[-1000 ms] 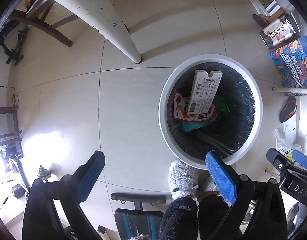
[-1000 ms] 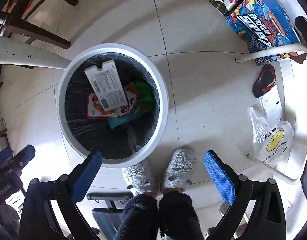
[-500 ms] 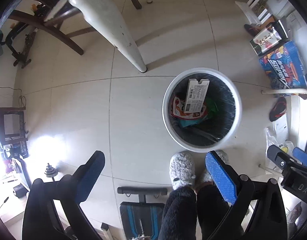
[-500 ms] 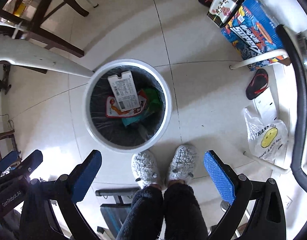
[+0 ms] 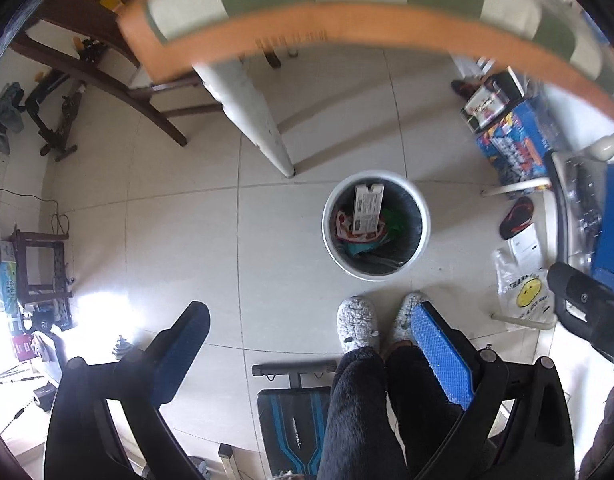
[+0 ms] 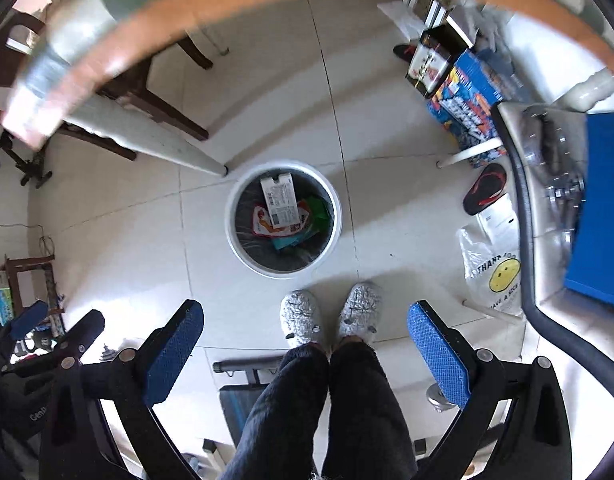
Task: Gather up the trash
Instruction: 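Move both tools back over the table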
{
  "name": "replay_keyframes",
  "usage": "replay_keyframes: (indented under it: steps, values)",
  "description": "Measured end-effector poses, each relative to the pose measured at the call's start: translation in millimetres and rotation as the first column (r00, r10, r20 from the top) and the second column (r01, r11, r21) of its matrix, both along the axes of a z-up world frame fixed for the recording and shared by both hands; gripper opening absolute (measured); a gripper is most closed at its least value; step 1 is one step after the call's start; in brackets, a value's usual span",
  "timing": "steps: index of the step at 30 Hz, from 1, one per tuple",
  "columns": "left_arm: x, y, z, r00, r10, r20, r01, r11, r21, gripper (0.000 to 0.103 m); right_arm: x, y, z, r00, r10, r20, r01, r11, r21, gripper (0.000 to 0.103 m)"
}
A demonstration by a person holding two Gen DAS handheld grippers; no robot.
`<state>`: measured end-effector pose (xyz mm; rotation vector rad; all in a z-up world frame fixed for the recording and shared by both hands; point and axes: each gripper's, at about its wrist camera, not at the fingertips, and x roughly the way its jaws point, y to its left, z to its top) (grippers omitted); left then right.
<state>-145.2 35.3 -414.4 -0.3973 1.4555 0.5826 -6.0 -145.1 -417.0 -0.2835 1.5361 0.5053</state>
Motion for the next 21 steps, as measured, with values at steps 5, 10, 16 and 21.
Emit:
replay_keyframes:
  steps: [5,10,16,21]
  values:
    - [6.4,2.9,71.0,0.997,-0.008,0.073,0.001,0.996,0.09,0.103,2.0,-5.4,81.9,0.998,-0.015,0.056,0.013,0.999,0.041,0.103]
    - [44.3,15.4,135.6,0.985,-0.022,0.171,-0.012,0.98,0.196,0.103,21.2,-3.1,156.0,0.991,-0.038,0.129,0.024,0.994,0.104,0.103]
    - [123.5,32.0,176.4,0.969,-0.064,0.238,0.001,0.967,0.253,0.103,80.6,-5.1,221.0,0.976,-0.121,0.181,0.089,0.98,0.179,0.103]
    - [213.5,44.3,185.0,0.969,-0.099,0.227,0.035,0.963,0.269,0.103,170.2,-19.0,247.3,0.956,-0.213,0.199,0.171,0.963,0.208,0.103]
